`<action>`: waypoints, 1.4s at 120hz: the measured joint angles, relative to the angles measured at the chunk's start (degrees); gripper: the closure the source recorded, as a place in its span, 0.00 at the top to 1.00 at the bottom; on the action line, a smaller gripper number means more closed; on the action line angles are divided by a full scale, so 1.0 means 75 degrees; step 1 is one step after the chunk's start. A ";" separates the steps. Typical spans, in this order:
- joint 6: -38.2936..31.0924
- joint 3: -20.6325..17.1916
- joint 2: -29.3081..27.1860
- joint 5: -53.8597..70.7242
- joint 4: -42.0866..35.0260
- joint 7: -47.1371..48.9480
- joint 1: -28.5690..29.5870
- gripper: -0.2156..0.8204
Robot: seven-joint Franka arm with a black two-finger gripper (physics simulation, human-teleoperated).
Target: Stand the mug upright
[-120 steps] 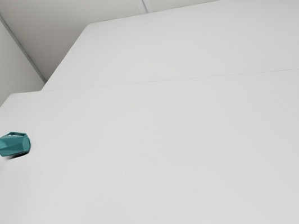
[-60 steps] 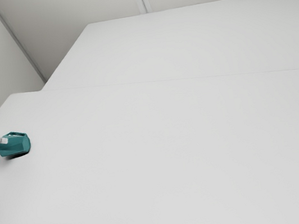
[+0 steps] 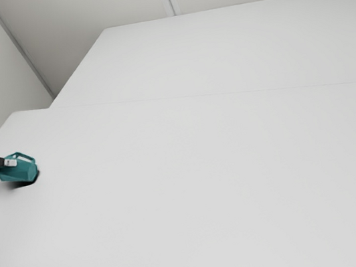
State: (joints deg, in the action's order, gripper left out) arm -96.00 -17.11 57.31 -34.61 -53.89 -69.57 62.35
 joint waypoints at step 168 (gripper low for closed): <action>-0.1156 0.1982 -0.4397 0.1932 -0.3644 0.0911 -0.5543 0.04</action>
State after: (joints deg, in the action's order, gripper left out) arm -104.67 -2.24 24.33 -20.12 -81.22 -62.73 20.78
